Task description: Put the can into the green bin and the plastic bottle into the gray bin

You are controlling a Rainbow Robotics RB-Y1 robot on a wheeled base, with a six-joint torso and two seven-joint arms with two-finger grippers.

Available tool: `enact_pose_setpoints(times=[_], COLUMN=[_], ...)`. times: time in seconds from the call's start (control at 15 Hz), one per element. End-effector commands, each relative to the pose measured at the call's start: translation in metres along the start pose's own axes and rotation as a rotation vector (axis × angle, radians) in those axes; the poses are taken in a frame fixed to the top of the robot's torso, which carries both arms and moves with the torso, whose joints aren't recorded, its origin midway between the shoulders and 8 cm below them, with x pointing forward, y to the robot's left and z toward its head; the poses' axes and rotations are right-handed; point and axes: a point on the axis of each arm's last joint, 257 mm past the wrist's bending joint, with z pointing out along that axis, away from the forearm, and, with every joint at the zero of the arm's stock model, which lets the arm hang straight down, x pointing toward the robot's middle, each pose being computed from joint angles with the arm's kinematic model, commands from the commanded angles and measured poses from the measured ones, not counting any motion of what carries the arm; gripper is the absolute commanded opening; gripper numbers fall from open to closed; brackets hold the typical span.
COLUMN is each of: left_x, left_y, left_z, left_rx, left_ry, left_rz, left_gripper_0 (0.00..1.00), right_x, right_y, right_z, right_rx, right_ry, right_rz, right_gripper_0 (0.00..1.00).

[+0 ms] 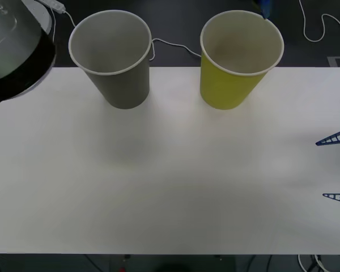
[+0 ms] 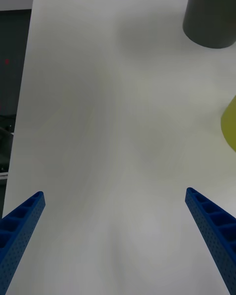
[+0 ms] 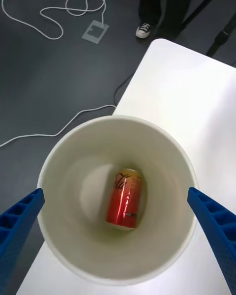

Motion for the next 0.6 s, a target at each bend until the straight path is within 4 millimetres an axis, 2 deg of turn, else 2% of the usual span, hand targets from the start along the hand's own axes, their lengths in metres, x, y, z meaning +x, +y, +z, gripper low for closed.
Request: enact_pose_setpoints(times=[0.07, 0.47, 0.6], left_x=[0.029, 0.107, 0.139], left_y=[0.003, 0.011, 0.014], left_z=[-0.023, -0.083, -0.104], left_rx=[0.046, 0.096, 0.108], left_ry=[-0.024, -0.075, -0.079], left_rz=[0.038, 0.139, 0.172], left_gripper_0=[1.0, 1.0, 1.0], right_x=[0.0, 0.0, 0.0], right_y=[0.0, 0.0, 0.0], right_z=[0.0, 0.0, 0.0], right_rx=[0.0, 0.0, 0.0], right_ry=[0.0, 0.0, 0.0], right_rz=[0.0, 0.0, 0.0], right_gripper_0=[1.0, 1.0, 1.0])
